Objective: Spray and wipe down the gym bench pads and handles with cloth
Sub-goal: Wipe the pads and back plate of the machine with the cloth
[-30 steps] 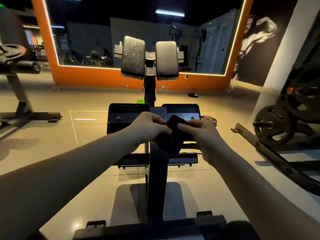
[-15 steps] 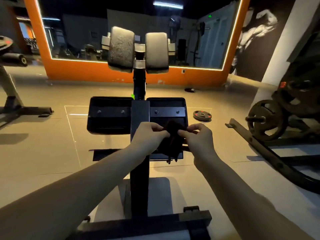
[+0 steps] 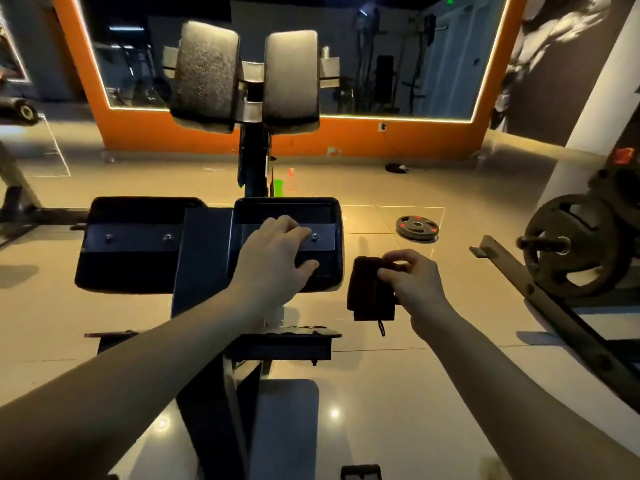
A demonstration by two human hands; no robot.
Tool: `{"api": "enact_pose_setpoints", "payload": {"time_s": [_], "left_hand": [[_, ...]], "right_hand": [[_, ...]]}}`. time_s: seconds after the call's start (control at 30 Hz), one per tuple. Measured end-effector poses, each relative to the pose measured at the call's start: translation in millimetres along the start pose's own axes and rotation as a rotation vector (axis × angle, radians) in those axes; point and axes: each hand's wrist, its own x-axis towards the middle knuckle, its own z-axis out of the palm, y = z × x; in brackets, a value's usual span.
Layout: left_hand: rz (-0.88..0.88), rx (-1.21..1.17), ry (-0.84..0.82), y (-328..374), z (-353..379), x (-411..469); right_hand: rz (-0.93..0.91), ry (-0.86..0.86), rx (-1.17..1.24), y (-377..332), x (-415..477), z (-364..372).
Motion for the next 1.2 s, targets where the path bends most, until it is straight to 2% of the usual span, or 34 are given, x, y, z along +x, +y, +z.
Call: {"api": "enact_pose_setpoints", "payload": {"time_s": [0.1,0.27,0.37,0.53,0.7,0.87,0.97,1.07,1.2], "left_hand": [[0.009,0.156,-0.035,8,15,16],[-0.090,0.325,-0.140,28,31,26],[-0.139,0.388,-0.171,38,32,29],[-0.240,0.372,-0.183,53,31,32],[-0.320,0.349,-0.203,63,29,30],[-0.350,0.393,-0.224,65,30,32],[-0.351,0.383,-0.225,62,31,32],[-0.343,0.380,-0.212,61,31,31],[-0.343,0.411,-0.226,61,33,34]], "right_hand": [[-0.020,-0.011,0.051,11,37,5],[0.000,0.001,0.185,29,86,18],[-0.023,-0.020,0.164,37,98,31],[-0.075,-0.070,0.211,40,97,32],[-0.135,-0.134,0.083,37,96,34],[-0.178,-0.157,0.249,77,66,35],[-0.237,-0.113,0.324,90,47,38],[-0.378,-0.102,0.289,64,85,39],[-0.432,-0.217,0.290,17,145,44]]}}
